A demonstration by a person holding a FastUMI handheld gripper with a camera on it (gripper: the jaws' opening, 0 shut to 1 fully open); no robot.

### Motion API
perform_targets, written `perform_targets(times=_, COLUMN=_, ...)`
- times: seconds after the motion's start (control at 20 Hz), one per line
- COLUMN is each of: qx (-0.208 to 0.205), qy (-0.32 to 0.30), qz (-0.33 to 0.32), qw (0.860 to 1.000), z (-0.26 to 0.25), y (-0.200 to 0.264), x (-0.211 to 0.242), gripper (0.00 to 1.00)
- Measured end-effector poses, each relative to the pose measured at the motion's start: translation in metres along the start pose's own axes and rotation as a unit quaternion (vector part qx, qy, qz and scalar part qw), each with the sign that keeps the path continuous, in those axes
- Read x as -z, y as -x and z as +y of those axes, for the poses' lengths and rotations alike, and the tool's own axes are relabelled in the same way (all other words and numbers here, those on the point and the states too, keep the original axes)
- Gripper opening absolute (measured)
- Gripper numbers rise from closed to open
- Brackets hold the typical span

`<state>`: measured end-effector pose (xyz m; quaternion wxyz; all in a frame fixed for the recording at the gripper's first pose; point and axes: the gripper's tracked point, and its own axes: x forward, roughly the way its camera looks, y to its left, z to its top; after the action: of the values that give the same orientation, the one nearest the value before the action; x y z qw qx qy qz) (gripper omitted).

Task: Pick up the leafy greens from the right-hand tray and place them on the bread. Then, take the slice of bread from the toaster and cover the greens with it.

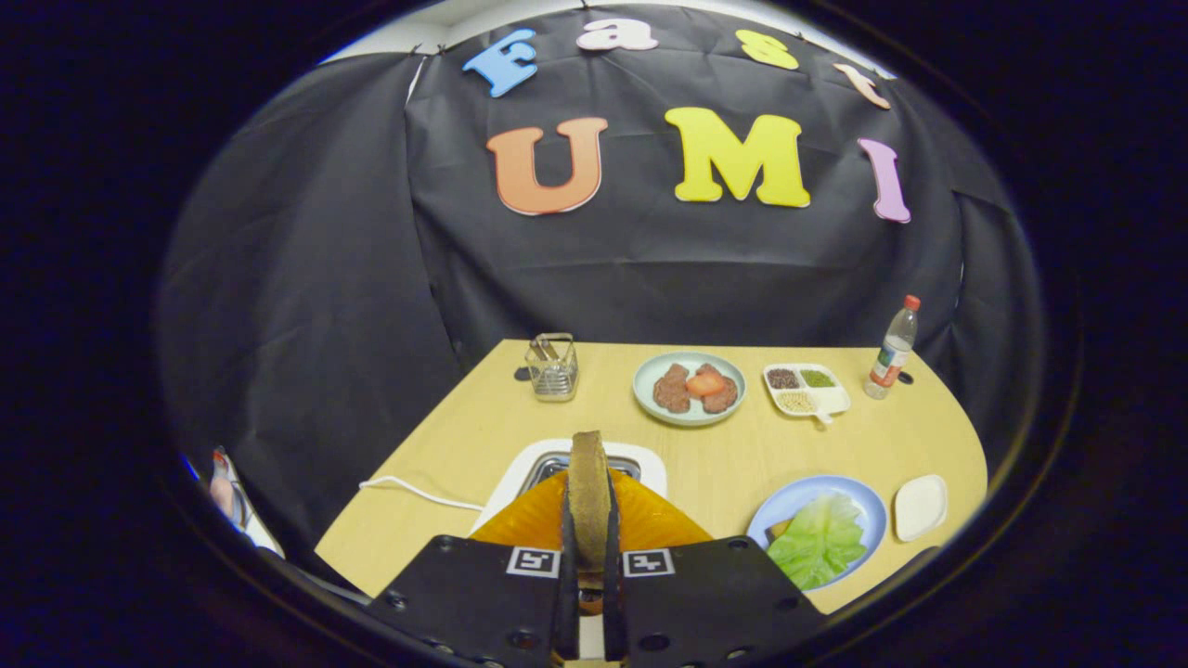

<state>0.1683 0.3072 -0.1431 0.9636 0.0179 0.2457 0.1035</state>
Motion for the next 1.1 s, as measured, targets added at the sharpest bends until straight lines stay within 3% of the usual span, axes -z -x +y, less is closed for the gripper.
perform_targets(times=0.25, qx=0.008, qy=-0.009, qz=-0.06, qw=0.998, z=-0.018, y=0.051, x=-0.066, gripper=0.1)
perform_targets(times=0.45, qx=0.033, qy=-0.014, qz=-0.087, qw=0.996, z=-0.058, y=0.071, x=-0.081, gripper=0.1)
perform_targets(times=0.8, qx=0.08, qy=-0.028, qz=-0.065, qw=0.994, z=-0.145, y=0.055, x=-0.028, gripper=0.1)
perform_targets(times=1.1, qx=0.075, qy=-0.03, qz=-0.025, qw=0.996, z=-0.183, y=0.017, x=0.038, gripper=0.1)
